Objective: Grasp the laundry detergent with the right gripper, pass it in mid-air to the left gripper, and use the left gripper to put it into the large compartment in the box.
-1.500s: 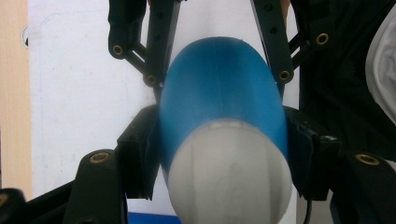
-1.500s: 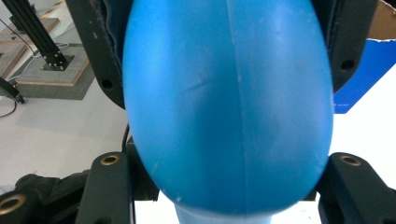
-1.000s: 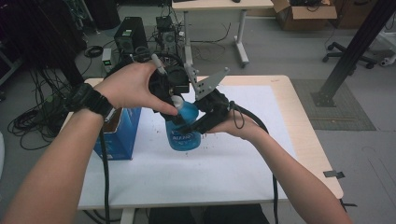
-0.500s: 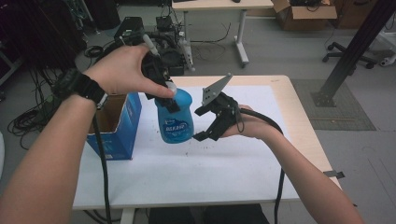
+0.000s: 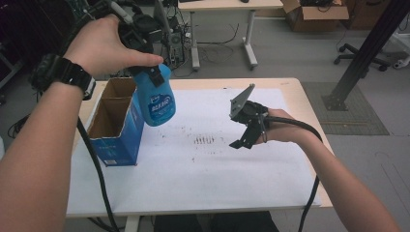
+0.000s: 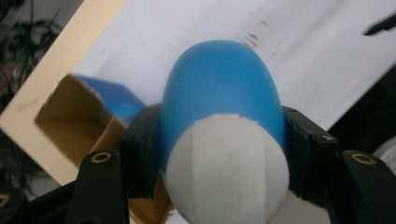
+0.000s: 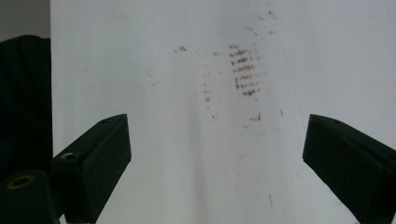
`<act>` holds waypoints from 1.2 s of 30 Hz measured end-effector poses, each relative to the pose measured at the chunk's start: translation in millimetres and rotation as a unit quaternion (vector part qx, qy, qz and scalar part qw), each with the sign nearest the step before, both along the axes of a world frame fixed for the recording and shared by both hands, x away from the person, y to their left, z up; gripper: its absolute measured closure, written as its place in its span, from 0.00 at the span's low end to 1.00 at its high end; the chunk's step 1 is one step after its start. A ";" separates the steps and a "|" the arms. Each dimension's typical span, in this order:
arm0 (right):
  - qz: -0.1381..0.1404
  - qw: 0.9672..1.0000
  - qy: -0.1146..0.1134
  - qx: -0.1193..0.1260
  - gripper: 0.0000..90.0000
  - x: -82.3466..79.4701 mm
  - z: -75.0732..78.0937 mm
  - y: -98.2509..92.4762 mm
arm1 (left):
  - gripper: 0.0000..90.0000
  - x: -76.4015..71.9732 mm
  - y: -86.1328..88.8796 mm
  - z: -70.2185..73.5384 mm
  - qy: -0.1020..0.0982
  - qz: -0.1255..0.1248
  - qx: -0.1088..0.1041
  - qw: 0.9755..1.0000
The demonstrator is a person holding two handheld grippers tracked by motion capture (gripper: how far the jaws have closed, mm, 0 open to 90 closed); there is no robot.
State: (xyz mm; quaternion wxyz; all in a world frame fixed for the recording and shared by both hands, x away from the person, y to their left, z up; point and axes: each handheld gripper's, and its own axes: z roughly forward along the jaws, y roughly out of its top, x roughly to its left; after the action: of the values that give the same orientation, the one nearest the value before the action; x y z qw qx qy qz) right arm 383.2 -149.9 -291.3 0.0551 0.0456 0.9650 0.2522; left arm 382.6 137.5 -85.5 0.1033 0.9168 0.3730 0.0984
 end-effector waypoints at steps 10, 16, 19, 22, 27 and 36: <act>-0.042 0.998 0.002 -0.038 0.08 8.2 1.2 -46.2 | 0.42 7.5 50.7 8.6 -0.014 0.179 -0.030 0.983; -0.063 0.997 0.003 -0.047 0.09 10.1 -0.8 -68.2 | 0.42 9.3 84.4 7.9 -0.027 0.262 -0.030 0.964; -0.070 0.997 0.006 -0.044 0.09 10.8 -0.8 -78.0 | 0.42 8.9 100.6 5.1 -0.030 0.294 -0.027 0.955; -0.077 0.996 0.006 -0.041 0.09 11.6 0.5 -87.3 | 0.42 8.6 111.8 1.7 -0.032 0.319 -0.028 0.947; -0.088 0.995 0.007 -0.036 0.09 12.3 2.3 -98.4 | 0.42 8.8 124.1 -6.0 -0.034 0.342 -0.032 0.938; -0.096 0.995 0.011 -0.036 0.09 12.4 -1.5 -108.1 | 0.42 13.8 130.3 -26.7 -0.027 0.350 -0.031 0.936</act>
State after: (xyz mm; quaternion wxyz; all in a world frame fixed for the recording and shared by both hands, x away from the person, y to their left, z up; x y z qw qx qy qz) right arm 395.6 -258.1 -292.8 0.0701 0.1387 0.9652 0.2101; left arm 396.4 267.8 -112.2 0.1008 0.7220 0.6699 0.1409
